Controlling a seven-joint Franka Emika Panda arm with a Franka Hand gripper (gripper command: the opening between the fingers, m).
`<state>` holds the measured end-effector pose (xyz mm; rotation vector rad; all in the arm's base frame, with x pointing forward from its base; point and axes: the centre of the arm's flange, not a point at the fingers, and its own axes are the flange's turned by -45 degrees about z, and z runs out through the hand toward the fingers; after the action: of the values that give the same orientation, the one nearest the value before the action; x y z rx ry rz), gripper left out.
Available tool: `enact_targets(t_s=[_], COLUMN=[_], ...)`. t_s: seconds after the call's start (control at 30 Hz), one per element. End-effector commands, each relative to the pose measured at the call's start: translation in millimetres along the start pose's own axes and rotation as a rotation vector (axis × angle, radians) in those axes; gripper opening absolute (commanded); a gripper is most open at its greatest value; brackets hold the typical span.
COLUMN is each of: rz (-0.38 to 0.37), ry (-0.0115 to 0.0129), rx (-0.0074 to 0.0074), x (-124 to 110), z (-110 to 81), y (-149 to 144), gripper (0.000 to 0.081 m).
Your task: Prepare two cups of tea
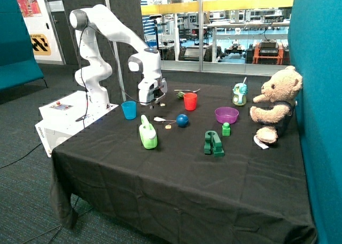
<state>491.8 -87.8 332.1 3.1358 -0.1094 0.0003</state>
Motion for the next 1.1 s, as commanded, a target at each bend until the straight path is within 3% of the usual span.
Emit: enact_targets(t_s=[0.0,0.43,1.07], rz=[-0.022,-0.053,-0.051], ry=[-0.0003,-0.0002,-0.0002], rx=[0.0039,0.0039,0.0039], x=[7,18,13], z=[19.7,33.3,40.9], y=[10,13,35], gripper=[0.0601,0.0593,0.0574])
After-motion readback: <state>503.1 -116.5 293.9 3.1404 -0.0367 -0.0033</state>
